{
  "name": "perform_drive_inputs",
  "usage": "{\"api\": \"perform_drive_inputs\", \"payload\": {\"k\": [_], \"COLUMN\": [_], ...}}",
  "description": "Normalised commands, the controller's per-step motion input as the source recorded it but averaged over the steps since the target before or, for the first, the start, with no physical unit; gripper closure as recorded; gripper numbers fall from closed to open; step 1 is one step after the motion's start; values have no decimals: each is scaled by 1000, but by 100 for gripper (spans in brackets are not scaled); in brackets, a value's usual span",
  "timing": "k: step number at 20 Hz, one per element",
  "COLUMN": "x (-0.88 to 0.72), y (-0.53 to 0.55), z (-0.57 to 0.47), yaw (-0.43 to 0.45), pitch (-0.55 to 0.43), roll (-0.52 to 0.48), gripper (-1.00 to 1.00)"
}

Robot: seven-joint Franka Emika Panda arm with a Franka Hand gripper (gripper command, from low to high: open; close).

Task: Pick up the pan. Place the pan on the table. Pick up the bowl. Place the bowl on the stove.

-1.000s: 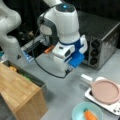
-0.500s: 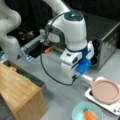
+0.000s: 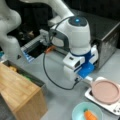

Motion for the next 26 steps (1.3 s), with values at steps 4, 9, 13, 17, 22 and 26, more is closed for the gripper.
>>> {"api": "perform_drive_inputs", "payload": {"k": [4,9,13,17,22,26], "x": [214,221,220,168,138,109], "y": [75,77,80,74,53,42], "z": [-125,-129,-122,43,78,99], "yaw": [-108,-98,-87,-74,-60,-55], "pitch": [27,2,14,59,71,78], "roll": [-10,-31,-60,-75,-79,-79], "gripper": [-100,-100,-100,-100,100,100]}}
